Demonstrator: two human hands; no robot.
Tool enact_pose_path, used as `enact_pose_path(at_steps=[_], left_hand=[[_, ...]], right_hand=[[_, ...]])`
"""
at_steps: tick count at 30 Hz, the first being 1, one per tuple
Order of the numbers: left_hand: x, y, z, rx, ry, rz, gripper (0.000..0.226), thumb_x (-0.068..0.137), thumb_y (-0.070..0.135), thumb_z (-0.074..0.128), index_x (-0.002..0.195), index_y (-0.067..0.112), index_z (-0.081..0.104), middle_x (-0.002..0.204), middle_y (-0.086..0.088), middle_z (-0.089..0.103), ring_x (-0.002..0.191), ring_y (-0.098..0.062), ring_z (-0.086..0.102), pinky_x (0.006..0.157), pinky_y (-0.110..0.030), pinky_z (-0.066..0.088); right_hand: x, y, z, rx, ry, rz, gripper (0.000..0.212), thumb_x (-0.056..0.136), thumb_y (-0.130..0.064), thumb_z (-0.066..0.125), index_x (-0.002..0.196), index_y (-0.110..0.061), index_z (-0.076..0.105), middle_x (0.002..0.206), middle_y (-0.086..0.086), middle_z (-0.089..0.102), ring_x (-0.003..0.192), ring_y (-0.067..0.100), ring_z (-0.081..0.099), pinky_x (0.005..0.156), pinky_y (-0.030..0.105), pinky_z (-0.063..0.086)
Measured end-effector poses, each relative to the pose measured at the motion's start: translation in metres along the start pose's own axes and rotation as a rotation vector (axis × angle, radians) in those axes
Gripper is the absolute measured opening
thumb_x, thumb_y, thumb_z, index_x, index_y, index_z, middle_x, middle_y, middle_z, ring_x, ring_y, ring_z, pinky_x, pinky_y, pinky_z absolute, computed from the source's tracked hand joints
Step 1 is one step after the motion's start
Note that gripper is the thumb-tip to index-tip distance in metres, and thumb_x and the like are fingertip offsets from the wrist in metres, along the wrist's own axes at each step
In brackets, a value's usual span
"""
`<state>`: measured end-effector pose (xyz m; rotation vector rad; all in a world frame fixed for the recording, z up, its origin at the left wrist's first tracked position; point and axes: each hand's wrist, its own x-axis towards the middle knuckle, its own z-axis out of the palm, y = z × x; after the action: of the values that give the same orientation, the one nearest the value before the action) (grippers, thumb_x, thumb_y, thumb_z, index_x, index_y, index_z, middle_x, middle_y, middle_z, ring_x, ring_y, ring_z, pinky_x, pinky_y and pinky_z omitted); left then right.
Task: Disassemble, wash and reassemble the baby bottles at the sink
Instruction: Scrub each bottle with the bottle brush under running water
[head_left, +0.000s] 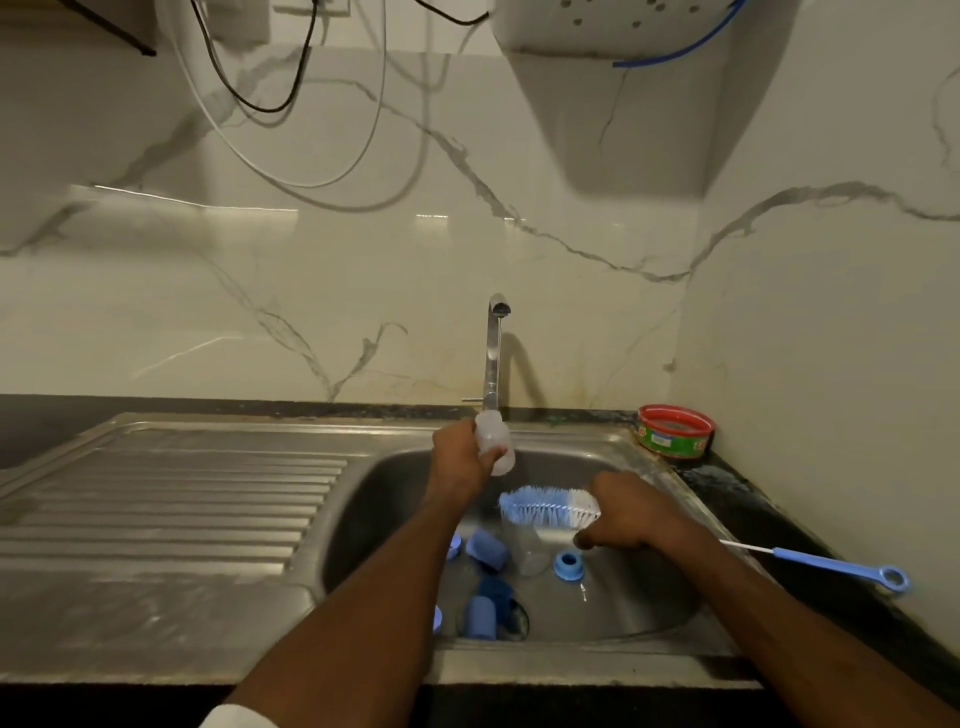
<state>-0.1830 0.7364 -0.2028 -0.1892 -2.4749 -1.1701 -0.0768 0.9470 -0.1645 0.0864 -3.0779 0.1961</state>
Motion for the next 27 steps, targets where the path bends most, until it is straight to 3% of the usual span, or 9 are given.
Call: enact_pose_path(at_steps=[3, 10, 13, 15, 20, 24, 27], left_hand=[[-0.004, -0.003, -0.001, 0.104, -0.084, -0.044, 0.042, 0.086, 0.028, 0.080, 0.121, 0.010, 0.063, 0.118, -0.009, 0.069, 0.107, -0.020, 0.065, 0.090, -0.029, 0.053], [-0.004, 0.010, -0.008, 0.009, -0.056, 0.119, 0.063, 0.084, 0.042, 0.078, 0.140, 0.022, 0.058, 0.129, -0.009, 0.066, 0.117, -0.026, 0.061, 0.103, -0.042, 0.050], [-0.009, 0.004, -0.012, 0.073, -0.165, 0.091, 0.078, 0.079, 0.040, 0.082, 0.148, 0.028, 0.047, 0.141, -0.011, 0.056, 0.128, -0.030, 0.054, 0.105, -0.040, 0.047], [-0.012, 0.001, -0.014, 0.088, -0.171, 0.030, 0.086, 0.075, 0.035, 0.088, 0.147, 0.021, 0.042, 0.142, -0.011, 0.052, 0.129, -0.029, 0.052, 0.104, -0.040, 0.046], [-0.011, 0.005, -0.015, 0.086, -0.060, 0.029, 0.071, 0.075, 0.037, 0.088, 0.130, 0.015, 0.048, 0.124, -0.009, 0.060, 0.105, -0.020, 0.057, 0.088, -0.031, 0.050], [-0.012, 0.008, -0.012, 0.131, -0.083, 0.095, 0.070, 0.074, 0.039, 0.087, 0.134, 0.019, 0.057, 0.125, -0.007, 0.067, 0.114, -0.023, 0.062, 0.098, -0.036, 0.051], [-0.012, 0.005, -0.010, 0.189, -0.133, 0.114, 0.077, 0.075, 0.039, 0.086, 0.142, 0.027, 0.051, 0.134, -0.007, 0.057, 0.125, -0.026, 0.052, 0.107, -0.042, 0.045]], right_hand=[[-0.002, 0.002, -0.001, 0.013, -0.004, 0.006, 0.056, 0.075, -0.045, 0.084, 0.118, -0.020, 0.058, 0.112, 0.001, 0.063, 0.087, 0.014, 0.055, 0.073, 0.027, 0.047], [0.000, 0.002, -0.002, 0.005, 0.009, 0.022, 0.059, 0.074, -0.047, 0.084, 0.120, -0.019, 0.057, 0.116, 0.003, 0.064, 0.097, 0.019, 0.061, 0.083, 0.033, 0.053], [0.000, 0.002, -0.002, -0.002, -0.005, 0.031, 0.061, 0.075, -0.047, 0.084, 0.121, -0.019, 0.056, 0.119, 0.004, 0.063, 0.099, 0.019, 0.061, 0.084, 0.034, 0.053], [-0.002, 0.001, -0.002, -0.001, -0.013, 0.034, 0.062, 0.076, -0.047, 0.083, 0.123, -0.018, 0.055, 0.120, 0.004, 0.062, 0.098, 0.018, 0.059, 0.084, 0.032, 0.052], [-0.005, 0.001, -0.003, 0.022, -0.030, 0.039, 0.058, 0.077, -0.047, 0.083, 0.120, -0.019, 0.054, 0.113, 0.001, 0.059, 0.089, 0.014, 0.055, 0.072, 0.027, 0.047], [-0.008, -0.002, -0.005, 0.044, -0.048, 0.037, 0.057, 0.080, -0.045, 0.082, 0.121, -0.018, 0.054, 0.105, -0.002, 0.054, 0.081, 0.010, 0.052, 0.059, 0.021, 0.041], [-0.008, -0.003, -0.004, 0.039, -0.050, 0.039, 0.056, 0.081, -0.044, 0.081, 0.122, -0.017, 0.054, 0.110, -0.001, 0.058, 0.081, 0.010, 0.052, 0.055, 0.018, 0.037]])
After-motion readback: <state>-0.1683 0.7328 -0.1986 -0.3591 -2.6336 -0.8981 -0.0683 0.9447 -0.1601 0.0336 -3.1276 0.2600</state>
